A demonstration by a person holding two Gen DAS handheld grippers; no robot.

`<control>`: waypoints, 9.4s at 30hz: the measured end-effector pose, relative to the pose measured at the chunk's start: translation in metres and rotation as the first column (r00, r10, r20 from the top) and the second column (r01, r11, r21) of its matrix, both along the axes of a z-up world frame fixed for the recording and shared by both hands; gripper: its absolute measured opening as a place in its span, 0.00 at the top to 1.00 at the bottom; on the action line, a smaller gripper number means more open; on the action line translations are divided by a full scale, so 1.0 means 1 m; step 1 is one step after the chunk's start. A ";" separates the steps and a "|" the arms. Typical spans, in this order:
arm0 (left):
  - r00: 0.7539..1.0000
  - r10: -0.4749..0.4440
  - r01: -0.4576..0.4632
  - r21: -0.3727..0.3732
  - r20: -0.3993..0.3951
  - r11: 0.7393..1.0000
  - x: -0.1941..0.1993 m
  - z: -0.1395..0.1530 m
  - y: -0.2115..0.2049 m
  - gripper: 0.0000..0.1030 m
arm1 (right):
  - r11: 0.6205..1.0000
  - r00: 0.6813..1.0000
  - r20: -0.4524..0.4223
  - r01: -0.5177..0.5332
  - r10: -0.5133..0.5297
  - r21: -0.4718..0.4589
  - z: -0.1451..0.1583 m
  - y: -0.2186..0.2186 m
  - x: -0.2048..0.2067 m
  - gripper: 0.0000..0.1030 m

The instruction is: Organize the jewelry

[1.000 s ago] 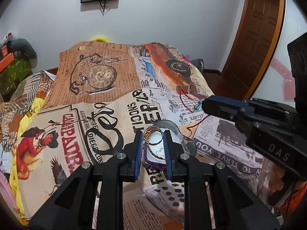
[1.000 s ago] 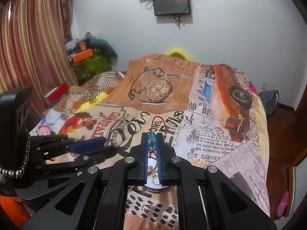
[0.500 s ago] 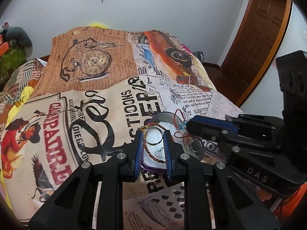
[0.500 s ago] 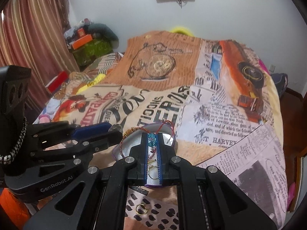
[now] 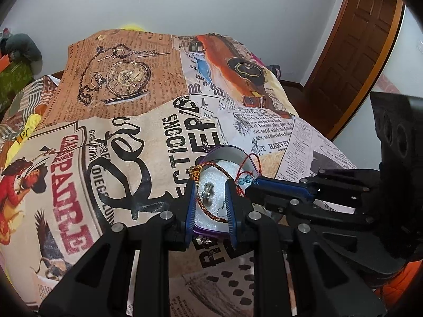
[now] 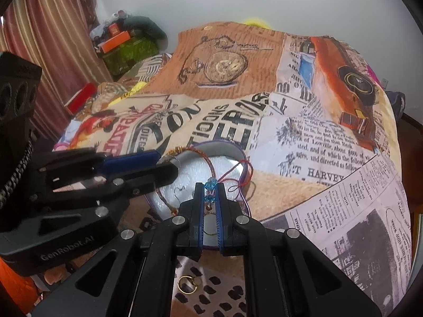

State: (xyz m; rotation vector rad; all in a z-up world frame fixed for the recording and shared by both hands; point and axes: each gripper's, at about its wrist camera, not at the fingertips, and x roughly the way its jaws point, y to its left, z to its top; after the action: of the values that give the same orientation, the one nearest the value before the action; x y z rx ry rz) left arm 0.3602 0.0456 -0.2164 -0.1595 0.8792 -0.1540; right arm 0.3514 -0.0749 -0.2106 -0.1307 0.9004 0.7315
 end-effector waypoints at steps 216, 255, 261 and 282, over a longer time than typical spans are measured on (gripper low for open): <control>0.846 0.010 -0.091 0.127 0.532 0.988 -0.225 0.212 -0.030 0.66 | 0.964 0.874 0.433 0.127 -0.221 0.236 0.188 -0.059 -0.172 0.65; 0.663 0.156 -0.255 0.026 0.732 0.966 -0.381 0.234 -0.048 0.09 | 0.892 0.606 0.662 0.216 -0.441 0.397 0.225 -0.081 -0.347 0.04; 0.674 0.161 -0.259 0.027 0.721 0.965 -0.377 0.232 -0.046 0.09 | 0.894 0.614 0.656 0.225 -0.439 0.388 0.222 -0.082 -0.347 0.04; 0.684 0.156 -0.248 0.026 0.712 0.968 -0.375 0.232 -0.048 0.08 | 0.892 0.627 0.641 0.237 -0.442 0.384 0.226 -0.086 -0.348 0.04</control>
State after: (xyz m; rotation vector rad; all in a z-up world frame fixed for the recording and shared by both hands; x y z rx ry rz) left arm -0.0149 -0.0021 0.0154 -0.0703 0.0833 0.0545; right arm 0.0038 -0.1608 0.0156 0.0053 0.0437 0.3657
